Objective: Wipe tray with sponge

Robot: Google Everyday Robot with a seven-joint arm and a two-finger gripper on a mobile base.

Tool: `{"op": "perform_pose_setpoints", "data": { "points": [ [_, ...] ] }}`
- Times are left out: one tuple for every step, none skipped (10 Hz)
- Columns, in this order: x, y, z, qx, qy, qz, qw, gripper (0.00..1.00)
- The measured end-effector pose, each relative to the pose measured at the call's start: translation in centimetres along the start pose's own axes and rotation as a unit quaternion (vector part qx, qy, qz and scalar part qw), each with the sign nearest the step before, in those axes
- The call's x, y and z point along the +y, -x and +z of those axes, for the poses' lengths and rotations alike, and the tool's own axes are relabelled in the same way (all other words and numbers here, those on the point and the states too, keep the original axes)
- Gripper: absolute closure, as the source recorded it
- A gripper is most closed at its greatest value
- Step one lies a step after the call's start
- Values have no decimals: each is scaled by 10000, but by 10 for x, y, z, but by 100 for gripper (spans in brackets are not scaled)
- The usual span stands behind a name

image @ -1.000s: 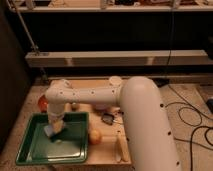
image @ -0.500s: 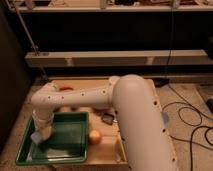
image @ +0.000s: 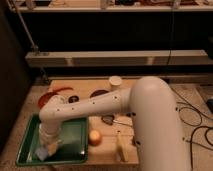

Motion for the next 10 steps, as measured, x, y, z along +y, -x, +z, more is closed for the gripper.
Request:
{"op": "perform_pose_setpoints", "data": {
  "points": [
    [15, -12, -2, 27, 11, 185, 9998, 87],
    [25, -23, -6, 53, -21, 381, 9993, 87],
    [33, -33, -10, 77, -80, 559, 9984, 87],
    [38, -47, -17, 97, -156, 771, 9969, 87],
    [35, -61, -23, 85, -234, 999, 9947, 87],
    [27, -72, -27, 71, -288, 1173, 9927, 87],
    [18, -80, -30, 57, -325, 1297, 9910, 87],
    [3, -89, -32, 25, -348, 1383, 9898, 87],
    [-14, -94, -31, -79, -338, 1435, 9890, 87],
    [-29, -94, -29, -195, -325, 1450, 9887, 87]
  ]
}}
